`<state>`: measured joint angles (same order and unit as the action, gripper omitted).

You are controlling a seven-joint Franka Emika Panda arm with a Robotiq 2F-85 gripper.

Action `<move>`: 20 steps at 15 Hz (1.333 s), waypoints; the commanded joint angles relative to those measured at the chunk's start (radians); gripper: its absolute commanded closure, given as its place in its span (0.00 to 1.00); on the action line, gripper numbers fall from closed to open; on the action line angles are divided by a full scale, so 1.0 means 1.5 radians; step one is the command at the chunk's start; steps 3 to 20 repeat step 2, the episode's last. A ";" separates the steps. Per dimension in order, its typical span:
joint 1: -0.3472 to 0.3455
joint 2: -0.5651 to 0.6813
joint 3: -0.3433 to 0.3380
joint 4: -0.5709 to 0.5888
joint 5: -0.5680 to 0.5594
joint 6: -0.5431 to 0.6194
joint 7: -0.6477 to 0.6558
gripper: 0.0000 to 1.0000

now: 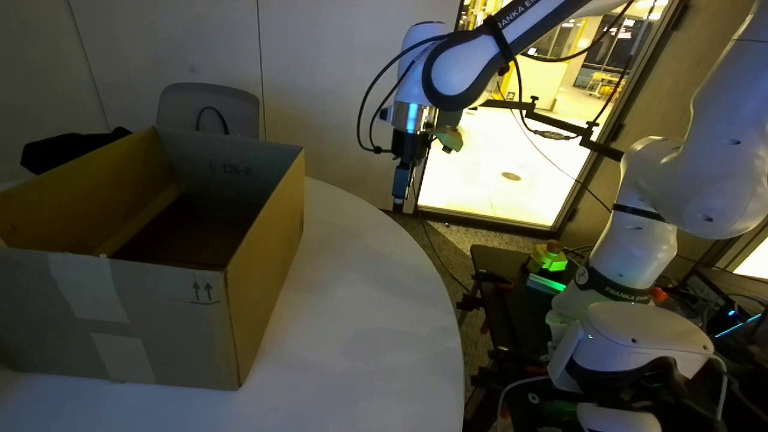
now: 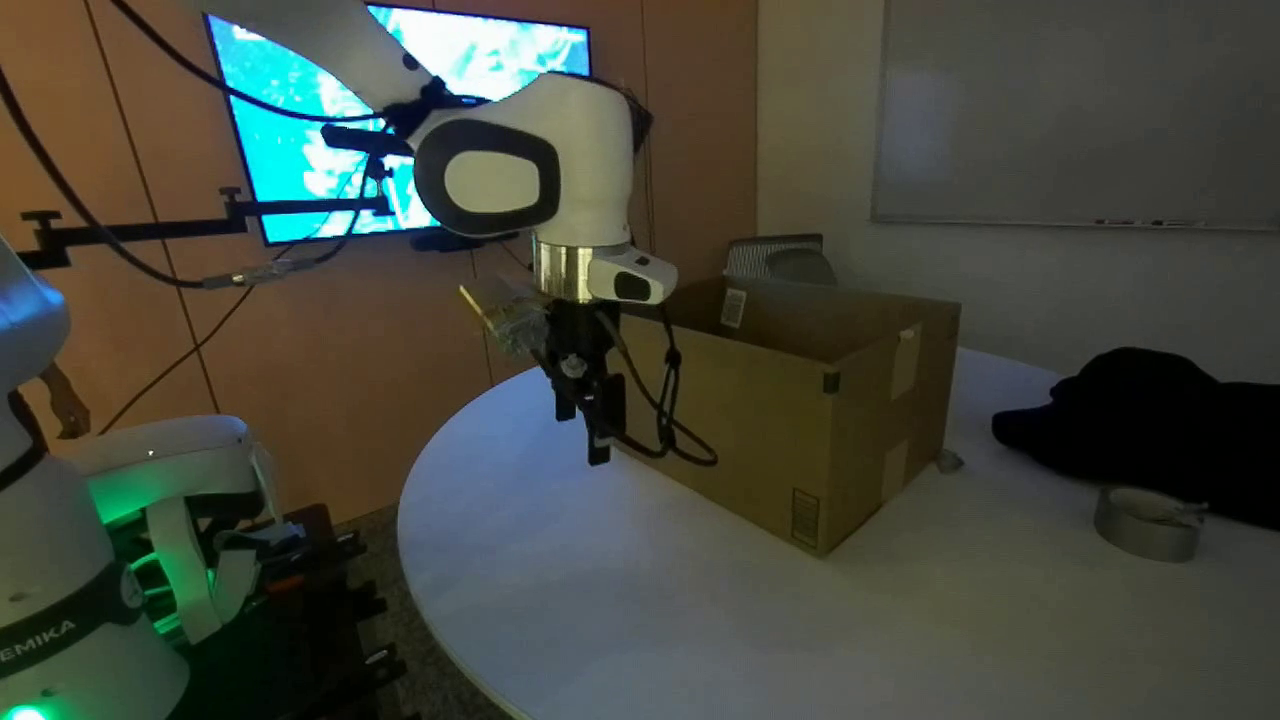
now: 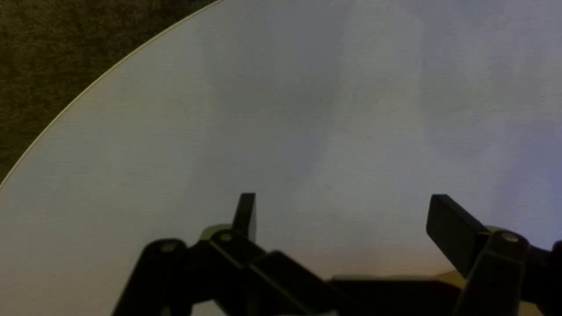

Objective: Put the marker on the towel then fold the towel twice and put it in the brown box.

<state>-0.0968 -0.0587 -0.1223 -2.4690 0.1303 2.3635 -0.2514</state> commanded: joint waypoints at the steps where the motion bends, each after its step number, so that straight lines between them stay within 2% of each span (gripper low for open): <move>1: -0.001 0.007 0.001 -0.002 -0.004 0.016 0.001 0.00; 20: -0.001 0.012 0.002 -0.002 -0.005 0.024 0.001 0.00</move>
